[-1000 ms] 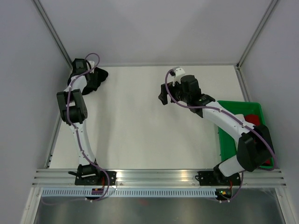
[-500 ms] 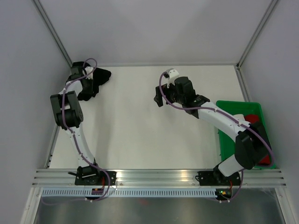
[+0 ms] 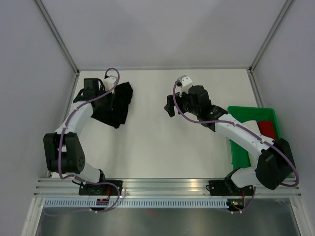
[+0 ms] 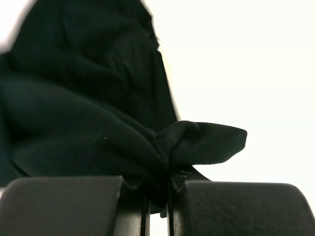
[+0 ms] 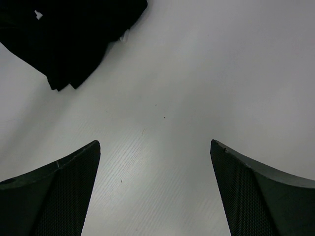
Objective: Roll the t-shirts
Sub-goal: Move the tshirt to the center of the board, then flatten the tshirt
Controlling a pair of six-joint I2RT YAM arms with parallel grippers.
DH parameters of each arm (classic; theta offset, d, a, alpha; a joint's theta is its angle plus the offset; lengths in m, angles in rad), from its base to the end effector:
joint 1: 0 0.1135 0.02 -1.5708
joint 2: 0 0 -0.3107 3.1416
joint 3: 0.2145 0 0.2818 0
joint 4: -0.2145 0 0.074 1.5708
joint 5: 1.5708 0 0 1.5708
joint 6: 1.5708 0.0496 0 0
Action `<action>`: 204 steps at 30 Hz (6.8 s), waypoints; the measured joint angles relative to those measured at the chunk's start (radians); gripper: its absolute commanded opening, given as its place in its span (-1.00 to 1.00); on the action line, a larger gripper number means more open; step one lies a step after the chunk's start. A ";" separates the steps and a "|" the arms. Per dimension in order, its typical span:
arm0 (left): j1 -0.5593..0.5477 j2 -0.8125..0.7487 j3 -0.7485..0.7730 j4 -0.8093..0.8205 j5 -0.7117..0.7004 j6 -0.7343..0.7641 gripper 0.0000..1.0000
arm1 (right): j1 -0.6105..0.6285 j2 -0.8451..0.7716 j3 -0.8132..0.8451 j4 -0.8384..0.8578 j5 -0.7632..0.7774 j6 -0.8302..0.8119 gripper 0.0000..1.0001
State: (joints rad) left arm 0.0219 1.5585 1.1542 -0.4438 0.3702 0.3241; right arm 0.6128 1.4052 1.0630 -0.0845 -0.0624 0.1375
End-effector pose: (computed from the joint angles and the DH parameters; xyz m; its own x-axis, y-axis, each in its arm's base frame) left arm 0.3728 -0.0098 0.2808 -0.6411 0.2829 -0.7134 0.4462 0.8937 -0.0466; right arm 0.2933 0.2100 0.3329 -0.4204 -0.1284 -0.8982 -0.5682 0.8090 0.1503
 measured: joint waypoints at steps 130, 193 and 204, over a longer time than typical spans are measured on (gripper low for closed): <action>-0.174 -0.418 -0.171 -0.225 -0.102 0.011 -0.95 | -0.141 0.798 1.440 -0.521 0.274 -0.058 0.96; 0.060 -0.351 -0.069 0.045 -0.112 0.250 -0.59 | -0.054 -0.164 0.190 -0.310 0.166 0.184 -0.99; 0.060 -0.538 -0.378 -0.392 0.032 0.605 0.69 | -0.052 -0.200 -0.071 -0.357 0.110 0.192 -0.99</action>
State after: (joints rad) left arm 0.0818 1.0203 0.7761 -0.8360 0.4019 0.9291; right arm 0.5610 1.2049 0.9924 -0.4412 0.0475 0.3290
